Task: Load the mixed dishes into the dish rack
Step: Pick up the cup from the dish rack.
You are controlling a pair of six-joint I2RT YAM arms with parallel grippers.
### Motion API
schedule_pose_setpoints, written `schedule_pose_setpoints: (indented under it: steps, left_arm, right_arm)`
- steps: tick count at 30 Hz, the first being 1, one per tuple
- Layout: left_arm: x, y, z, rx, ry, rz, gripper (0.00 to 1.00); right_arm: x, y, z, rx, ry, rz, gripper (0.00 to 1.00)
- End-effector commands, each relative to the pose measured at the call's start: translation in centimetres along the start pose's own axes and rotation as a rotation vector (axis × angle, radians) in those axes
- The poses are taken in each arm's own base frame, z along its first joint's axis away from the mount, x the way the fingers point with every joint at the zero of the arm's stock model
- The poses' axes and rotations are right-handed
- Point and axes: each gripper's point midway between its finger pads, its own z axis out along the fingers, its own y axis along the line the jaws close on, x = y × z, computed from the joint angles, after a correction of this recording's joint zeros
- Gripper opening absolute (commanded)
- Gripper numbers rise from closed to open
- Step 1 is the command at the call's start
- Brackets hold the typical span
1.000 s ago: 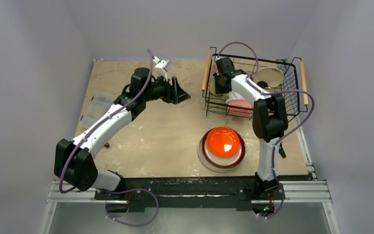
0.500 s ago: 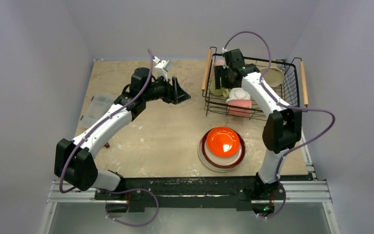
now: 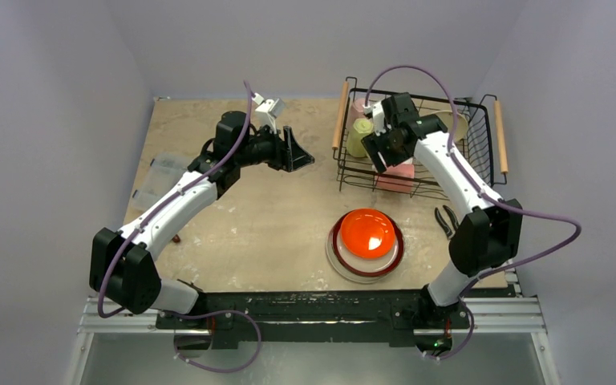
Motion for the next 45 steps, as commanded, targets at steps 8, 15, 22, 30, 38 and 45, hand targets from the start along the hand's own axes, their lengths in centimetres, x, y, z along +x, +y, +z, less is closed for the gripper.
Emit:
schedule_pose_setpoints:
  steps: [8,15,22,30,38,45]
  left_arm:
    - [-3.2,-2.2,-1.3,0.048,-0.086,0.058,0.59]
    - [-3.3,-2.6,-1.4,0.063,-0.087,0.048,0.59]
    - [-3.3,-2.5,-1.3,0.063,-0.087,0.05,0.59]
    - [-3.2,-2.3,-1.3,0.054,-0.082,0.055,0.59]
    - [-3.1,-2.3,-1.2,0.056,-0.077,0.043,0.59]
    - [-3.3,-2.4,-1.3,0.056,-0.081,0.04,0.59]
  right_arm:
    - [0.8,-1.2,-0.8,0.009,0.125,-0.15,0.54]
    - [-4.1,0.0,-5.1,-0.01,-0.287,0.258,0.76]
    - [-4.3,2.4,-7.4,-0.173,-0.264,0.348,0.62]
    - [-2.2,-0.2,-5.0,-0.087,-0.109,0.591,0.45]
    - [1.5,-3.5,-3.2,0.059,-0.126,0.969,0.53]
    - [3.3,-3.1,-1.8,0.075,-0.047,0.927,0.6]
